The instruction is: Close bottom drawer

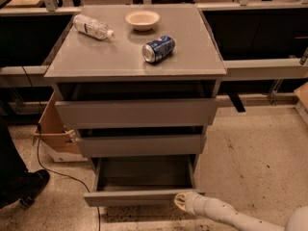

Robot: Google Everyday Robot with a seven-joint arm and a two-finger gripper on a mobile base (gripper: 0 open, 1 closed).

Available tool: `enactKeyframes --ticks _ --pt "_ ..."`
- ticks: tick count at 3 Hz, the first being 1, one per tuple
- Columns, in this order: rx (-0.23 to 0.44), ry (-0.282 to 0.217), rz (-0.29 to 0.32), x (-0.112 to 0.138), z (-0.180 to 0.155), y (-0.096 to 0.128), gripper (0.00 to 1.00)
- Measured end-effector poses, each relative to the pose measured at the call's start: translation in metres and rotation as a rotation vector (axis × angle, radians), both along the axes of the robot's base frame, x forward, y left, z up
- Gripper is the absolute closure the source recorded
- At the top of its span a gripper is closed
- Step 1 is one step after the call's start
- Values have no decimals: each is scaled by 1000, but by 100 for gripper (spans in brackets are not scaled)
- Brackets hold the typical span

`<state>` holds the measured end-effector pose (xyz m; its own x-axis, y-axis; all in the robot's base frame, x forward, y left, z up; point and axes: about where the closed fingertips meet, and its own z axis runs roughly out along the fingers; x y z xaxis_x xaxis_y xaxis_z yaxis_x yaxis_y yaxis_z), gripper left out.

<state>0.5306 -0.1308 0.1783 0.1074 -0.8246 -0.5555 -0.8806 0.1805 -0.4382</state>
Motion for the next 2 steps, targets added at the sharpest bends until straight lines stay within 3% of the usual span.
enactKeyframes --ticks 2 --pt "-107 -121 -4 56 18 4 100"
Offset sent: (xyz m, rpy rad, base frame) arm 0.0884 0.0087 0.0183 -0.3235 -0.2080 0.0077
